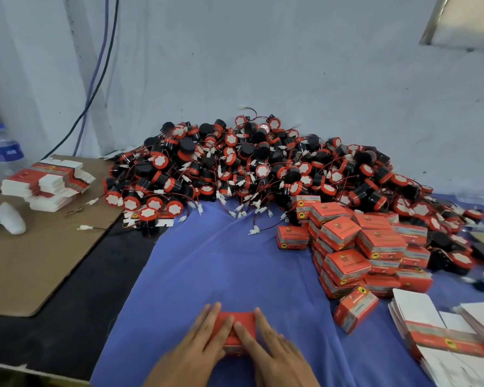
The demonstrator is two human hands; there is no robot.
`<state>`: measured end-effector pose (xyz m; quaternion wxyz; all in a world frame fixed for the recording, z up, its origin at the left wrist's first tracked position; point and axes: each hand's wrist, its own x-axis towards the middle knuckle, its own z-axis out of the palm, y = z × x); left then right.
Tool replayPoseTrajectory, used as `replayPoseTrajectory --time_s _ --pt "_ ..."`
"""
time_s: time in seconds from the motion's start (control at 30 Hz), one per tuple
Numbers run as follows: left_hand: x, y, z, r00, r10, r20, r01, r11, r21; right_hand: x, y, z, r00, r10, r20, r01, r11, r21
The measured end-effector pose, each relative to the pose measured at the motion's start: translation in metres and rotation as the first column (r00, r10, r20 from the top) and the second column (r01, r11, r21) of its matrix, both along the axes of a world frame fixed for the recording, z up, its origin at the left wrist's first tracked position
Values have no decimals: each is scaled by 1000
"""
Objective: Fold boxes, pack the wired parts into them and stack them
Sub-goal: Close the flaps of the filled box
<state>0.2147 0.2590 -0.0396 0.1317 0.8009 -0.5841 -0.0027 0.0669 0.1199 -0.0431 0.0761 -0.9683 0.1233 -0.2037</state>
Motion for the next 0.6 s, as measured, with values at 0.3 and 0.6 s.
replayPoseTrajectory --time_s 0.3,0.6 --pt "8 -82 14 819 78 -569 -402 786 -470 49 -19 23 754 -437 490 243 879 410" --pt "74 -263 51 769 37 -639 -368 843 -393 88 -110 68 827 -428 364 265 869 418"
